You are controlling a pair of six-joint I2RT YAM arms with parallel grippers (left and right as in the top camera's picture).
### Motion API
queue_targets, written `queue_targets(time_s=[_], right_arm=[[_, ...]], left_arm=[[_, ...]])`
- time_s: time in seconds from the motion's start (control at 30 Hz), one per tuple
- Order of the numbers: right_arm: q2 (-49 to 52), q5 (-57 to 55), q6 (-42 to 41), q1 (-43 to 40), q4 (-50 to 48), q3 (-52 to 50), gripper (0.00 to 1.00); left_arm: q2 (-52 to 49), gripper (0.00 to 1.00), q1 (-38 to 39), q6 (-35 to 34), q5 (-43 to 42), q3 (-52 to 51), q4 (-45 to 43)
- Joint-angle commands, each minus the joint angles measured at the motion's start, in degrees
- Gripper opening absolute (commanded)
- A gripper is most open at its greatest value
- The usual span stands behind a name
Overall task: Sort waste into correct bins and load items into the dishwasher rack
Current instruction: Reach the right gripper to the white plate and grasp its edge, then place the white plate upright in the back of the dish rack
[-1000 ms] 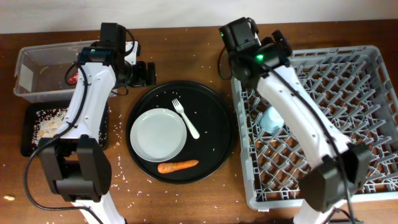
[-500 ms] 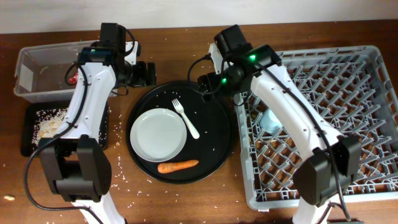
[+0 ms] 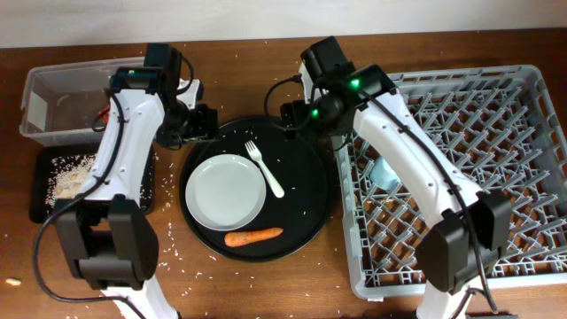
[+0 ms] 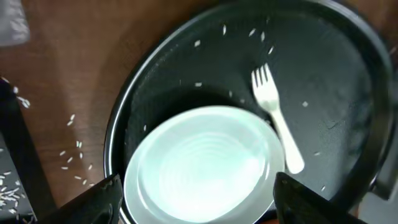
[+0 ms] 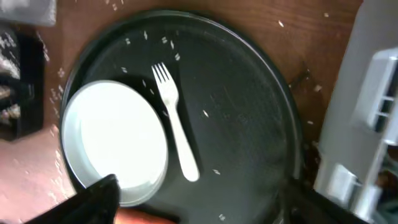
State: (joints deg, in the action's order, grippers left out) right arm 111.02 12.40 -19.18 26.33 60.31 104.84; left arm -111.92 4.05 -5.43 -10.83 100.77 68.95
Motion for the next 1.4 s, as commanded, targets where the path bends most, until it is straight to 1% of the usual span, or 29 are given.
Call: queue_targets(time_s=[0.0,0.07,0.1,0.17,0.2,0.23,0.27,0.37,0.47,0.67,0.77,0.83,0.87,0.9,1.03,1.1,1.17,1.2,1.23,1.27,1.37], right_arm=[[0.0,0.87,-6.19,4.92,-3.56,-4.96,0.68],[0.02,0.57,-10.67,7.56,-5.31,-8.5,0.55],[0.15,-0.87,-14.01,9.07,-6.62,-11.39,0.54],[0.15,-1.64,-17.79,10.56,-10.43,-16.2,0.49],[0.15,-1.66,-19.93,11.28,-13.86,-19.37,0.43],[0.15,-1.66,-22.99,11.91,-17.79,-22.58,0.36],[0.15,-1.77,-25.51,12.28,-21.18,-25.05,0.33],[1.75,-1.18,-28.55,12.83,-26.36,-26.91,0.32],[3.89,-0.09,-30.69,13.31,-27.36,-26.88,0.32],[7.13,2.14,-32.37,14.21,-30.23,-26.82,0.31],[7.61,2.38,-32.54,14.93,-31.41,-26.75,0.16],[7.61,2.4,-32.57,14.91,-31.45,-26.75,0.07],[7.61,2.43,-32.54,14.84,-31.67,-26.75,0.04],[7.61,2.47,-32.54,14.8,-31.65,-26.67,0.04],[7.56,5.49,-30.62,13.38,-31.71,-26.34,0.04],[7.23,6.67,-26.47,13.07,-30.91,-24.35,0.04],[6.21,4.31,-22.88,12.96,-28.11,-22.16,0.04],[4.96,2.97,-17.9,12.41,-25.59,-19.8,0.04],[4.52,2.34,-15.65,11.93,-23.69,-18.34,0.04],[4.0,1.62,-11.91,11.13,-19.78,-15.58,0.04],[3.74,-3.04,-5.11,8.83,-7.48,-7.04,0.04]], left_arm=[[5.81,0.77,-2.73,-5.95,-0.94,2.51,-3.08],[6.8,0.77,-5.18,-8.02,-0.94,2.51,-6.16],[6.78,0.77,-6.03,-8.28,-0.92,2.49,-7.56],[6.75,0.78,-6.25,-8.26,-0.46,2.45,-8.52],[6.75,0.95,-6.25,-8.24,-0.02,2.45,-8.52],[6.75,0.99,-6.25,-8.24,0.57,2.4,-8.48],[6.75,0.99,-6.25,-8.24,1.31,2.4,-8.52],[6.73,0.99,-6.21,-8.24,3.19,2.4,-8.48],[6.73,0.99,-6.21,-8.24,3.19,2.4,-8.48],[6.73,0.99,-6.21,-8.24,3.19,2.4,-8.48],[6.73,0.99,-6.21,-8.24,3.19,2.4,-8.48],[6.73,0.99,-6.21,-8.24,3.19,2.4,-8.48],[6.73,0.99,-6.21,-8.24,3.19,2.4,-8.48],[6.73,0.99,-6.21,-8.24,3.19,2.4,-8.48],[6.73,0.99,-6.21,-8.24,3.19,2.4,-8.48],[6.73,0.99,-6.21,-8.24,3.19,2.4,-8.48],[6.73,0.99,-6.21,-8.24,3.19,2.4,-8.48],[6.73,0.99,-6.21,-8.24,3.19,2.4,-8.48],[6.73,0.99,-6.21,-8.24,3.19,2.4,-8.48],[6.73,0.99,-6.21,-8.24,3.19,2.4,-8.48],[6.73,0.99,-6.21,-8.24,3.19,2.4,-8.48]])
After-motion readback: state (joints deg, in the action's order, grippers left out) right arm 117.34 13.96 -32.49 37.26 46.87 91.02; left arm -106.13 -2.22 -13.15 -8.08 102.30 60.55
